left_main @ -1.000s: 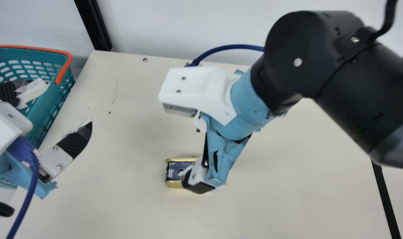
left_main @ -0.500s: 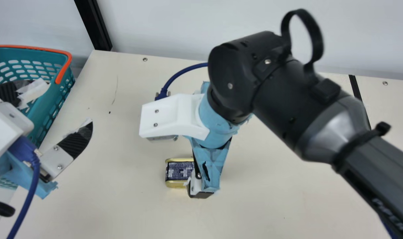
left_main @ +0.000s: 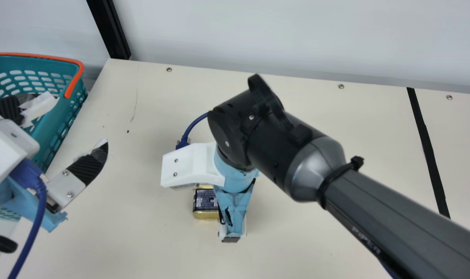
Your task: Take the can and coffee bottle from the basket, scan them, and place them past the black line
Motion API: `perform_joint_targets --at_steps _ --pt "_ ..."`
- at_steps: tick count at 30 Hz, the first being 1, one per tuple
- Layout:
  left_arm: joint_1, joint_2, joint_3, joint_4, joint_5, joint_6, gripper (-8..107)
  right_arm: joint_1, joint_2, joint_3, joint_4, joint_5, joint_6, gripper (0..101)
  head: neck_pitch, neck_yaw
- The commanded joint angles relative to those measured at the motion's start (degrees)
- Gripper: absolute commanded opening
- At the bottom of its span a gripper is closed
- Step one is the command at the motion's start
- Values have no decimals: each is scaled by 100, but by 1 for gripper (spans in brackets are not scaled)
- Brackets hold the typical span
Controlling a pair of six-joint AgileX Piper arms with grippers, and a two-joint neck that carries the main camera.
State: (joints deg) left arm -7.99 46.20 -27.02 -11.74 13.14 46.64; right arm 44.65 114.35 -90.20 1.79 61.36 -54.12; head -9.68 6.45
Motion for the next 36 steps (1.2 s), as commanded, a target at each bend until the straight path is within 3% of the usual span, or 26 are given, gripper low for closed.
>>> perform_joint_targets --at_steps 1,2,3,4,11,23,36 --pt "0 0 0 0 0 0 90 16 34 38 -54 -116 87 101 -21 -36" --pt "0 0 0 0 0 0 90 25 50 63 -74 -172 136 82 -21 -36" --pt "0 0 0 0 0 0 90 32 62 85 -98 -227 189 7 -21 -36" --pt "0 0 0 0 0 0 90 34 69 111 -112 -277 239 0 -21 -36" --pt "0 0 0 0 0 0 90 -34 -140 240 -157 -449 712 0 -21 -36" --pt "0 0 0 0 0 0 90 -502 -842 387 -479 -95 1498 0 -13 -142" --pt "0 0 0 0 0 0 90 -1658 -1773 1559 -1097 -386 2384 0 4 -2108"
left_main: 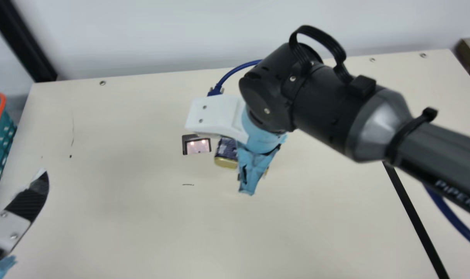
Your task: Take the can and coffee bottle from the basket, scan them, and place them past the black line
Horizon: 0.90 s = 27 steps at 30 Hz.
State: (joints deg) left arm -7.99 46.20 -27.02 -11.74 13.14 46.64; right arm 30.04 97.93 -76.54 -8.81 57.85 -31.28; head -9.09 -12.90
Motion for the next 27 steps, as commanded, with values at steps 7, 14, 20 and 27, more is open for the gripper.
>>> perform_joint_targets --at_steps 7,14,20,27 --pt "0 0 0 0 0 0 90 -1147 -762 932 -193 -152 452 0 -133 -1252" --pt "0 0 0 0 0 0 90 -2316 -1384 1538 -193 -233 436 0 -284 -2300" --pt "0 0 0 0 0 0 90 -3396 -1795 1864 -155 -292 278 0 -445 -3014" --pt "0 0 0 0 0 0 90 -4656 -2037 2068 -216 -549 235 0 -445 -3014"
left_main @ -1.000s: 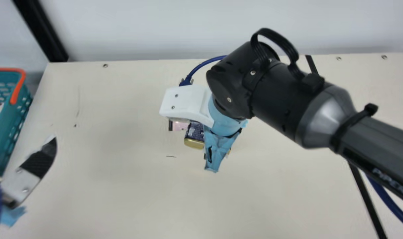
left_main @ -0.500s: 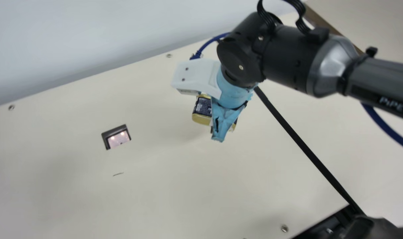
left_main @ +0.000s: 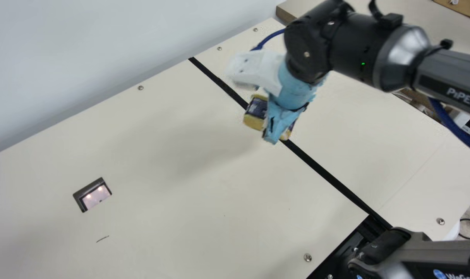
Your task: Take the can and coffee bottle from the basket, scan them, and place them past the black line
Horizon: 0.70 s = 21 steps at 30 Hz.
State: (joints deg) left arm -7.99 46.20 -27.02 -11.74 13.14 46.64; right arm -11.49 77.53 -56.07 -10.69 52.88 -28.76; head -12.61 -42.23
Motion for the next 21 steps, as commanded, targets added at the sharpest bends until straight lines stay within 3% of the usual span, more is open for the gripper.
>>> perform_joint_targets --at_steps 1,13,21 --pt "0 0 0 0 0 0 90 -679 -1 39 -41 -91 -29 0 -93 -81" --pt "0 0 0 0 0 0 90 -2523 205 357 202 -575 -202 0 -93 -81" --pt "0 0 0 0 0 0 90 -3264 408 559 503 -735 -324 0 -93 -81"
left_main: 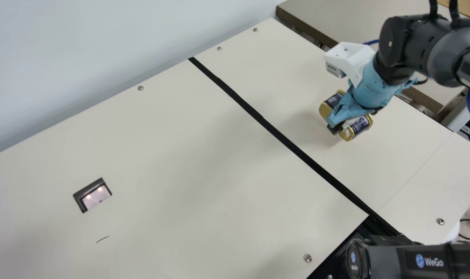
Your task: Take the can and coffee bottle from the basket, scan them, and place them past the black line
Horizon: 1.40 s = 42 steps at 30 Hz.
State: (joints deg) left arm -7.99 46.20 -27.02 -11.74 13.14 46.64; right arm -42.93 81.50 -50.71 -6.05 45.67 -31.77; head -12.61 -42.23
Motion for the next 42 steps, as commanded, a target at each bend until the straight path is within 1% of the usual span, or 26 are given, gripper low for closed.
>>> perform_joint_targets --at_steps 1,4,5,6,10,12,15,18,20,23,27,32,35,42 --pt "0 0 0 0 0 0 90 -175 26 45 64 -29 -31 0 -93 -81" --pt "0 0 0 0 0 0 90 -314 61 119 162 -89 -66 0 -93 -81" --pt "0 0 0 0 0 0 90 -346 65 149 190 -126 -73 78 -93 -81" --pt "0 0 0 0 0 0 90 -373 65 178 220 -165 -79 101 -93 -81" --pt "0 0 0 0 0 0 90 -420 33 265 283 -323 -66 101 -93 -81" --pt "0 0 0 0 0 0 90 -397 -32 231 305 -358 -51 101 -93 -81" --pt "0 0 0 0 0 0 90 -307 -193 66 473 -343 -56 101 -93 -81" --pt "0 0 0 0 0 0 90 -185 -398 -218 815 -239 -130 101 -93 -81" --pt "0 0 0 0 0 0 90 -107 -532 -441 1138 -110 -190 101 -93 -81" --pt "0 0 0 0 0 0 90 24 -697 -732 1770 130 -244 101 -93 -81" --pt "0 0 0 0 0 0 90 225 -901 -984 2598 495 -182 101 -93 -81" --pt "0 0 0 0 0 0 90 560 -1175 -1113 3454 923 45 101 -93 -81" --pt "0 0 0 0 0 0 90 771 -1359 -1147 3872 1178 236 101 -93 -81" --pt "0 0 0 0 0 0 90 1235 -1909 -1174 4552 1676 741 101 -93 -81"
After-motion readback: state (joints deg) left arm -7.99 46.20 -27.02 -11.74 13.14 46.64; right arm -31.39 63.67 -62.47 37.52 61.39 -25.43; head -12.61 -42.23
